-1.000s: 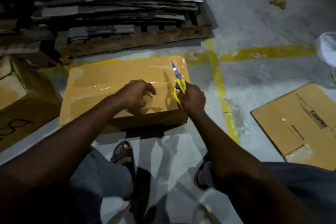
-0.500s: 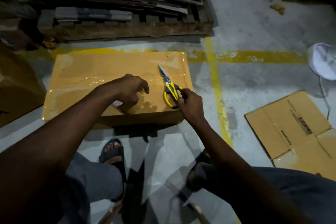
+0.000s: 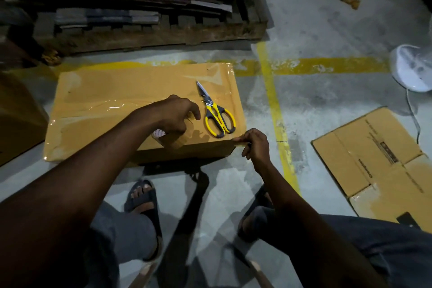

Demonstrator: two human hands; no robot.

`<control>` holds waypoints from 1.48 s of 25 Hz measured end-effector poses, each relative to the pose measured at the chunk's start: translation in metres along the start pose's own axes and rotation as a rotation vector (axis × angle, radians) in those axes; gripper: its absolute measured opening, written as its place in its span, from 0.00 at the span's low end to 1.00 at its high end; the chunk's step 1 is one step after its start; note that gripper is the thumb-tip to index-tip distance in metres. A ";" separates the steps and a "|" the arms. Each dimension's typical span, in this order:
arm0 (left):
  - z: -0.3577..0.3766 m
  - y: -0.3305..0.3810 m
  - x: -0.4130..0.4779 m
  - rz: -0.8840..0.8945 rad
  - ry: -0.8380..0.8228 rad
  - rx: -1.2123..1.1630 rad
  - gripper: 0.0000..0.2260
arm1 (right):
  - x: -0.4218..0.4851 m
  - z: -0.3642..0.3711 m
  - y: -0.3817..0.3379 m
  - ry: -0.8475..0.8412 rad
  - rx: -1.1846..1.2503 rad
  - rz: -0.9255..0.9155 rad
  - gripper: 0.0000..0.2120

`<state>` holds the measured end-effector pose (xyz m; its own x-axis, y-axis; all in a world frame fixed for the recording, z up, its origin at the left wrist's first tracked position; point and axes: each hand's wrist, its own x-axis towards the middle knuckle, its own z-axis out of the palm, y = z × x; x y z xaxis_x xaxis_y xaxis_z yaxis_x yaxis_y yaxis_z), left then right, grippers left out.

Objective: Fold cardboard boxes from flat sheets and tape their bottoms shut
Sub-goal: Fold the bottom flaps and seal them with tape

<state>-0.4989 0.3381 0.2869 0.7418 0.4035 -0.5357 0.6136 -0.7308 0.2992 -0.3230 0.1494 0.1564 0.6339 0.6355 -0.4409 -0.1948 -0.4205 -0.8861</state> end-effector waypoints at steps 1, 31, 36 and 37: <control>0.000 0.000 0.000 0.001 0.000 0.003 0.24 | 0.001 0.000 0.004 0.012 -0.027 0.011 0.10; -0.023 -0.020 0.032 -0.156 0.144 -0.185 0.27 | 0.153 0.076 -0.076 -0.050 -0.666 -0.322 0.19; -0.023 -0.018 0.040 -0.169 0.133 -0.212 0.27 | 0.198 0.088 -0.093 0.058 -0.762 -0.267 0.21; -0.022 -0.017 0.042 -0.164 0.134 -0.214 0.27 | 0.203 0.094 -0.094 0.029 -0.801 -0.249 0.22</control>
<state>-0.4723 0.3791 0.2766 0.6482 0.5861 -0.4862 0.7610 -0.5228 0.3842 -0.2462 0.3790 0.1367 0.6088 0.7586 -0.2320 0.5374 -0.6095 -0.5829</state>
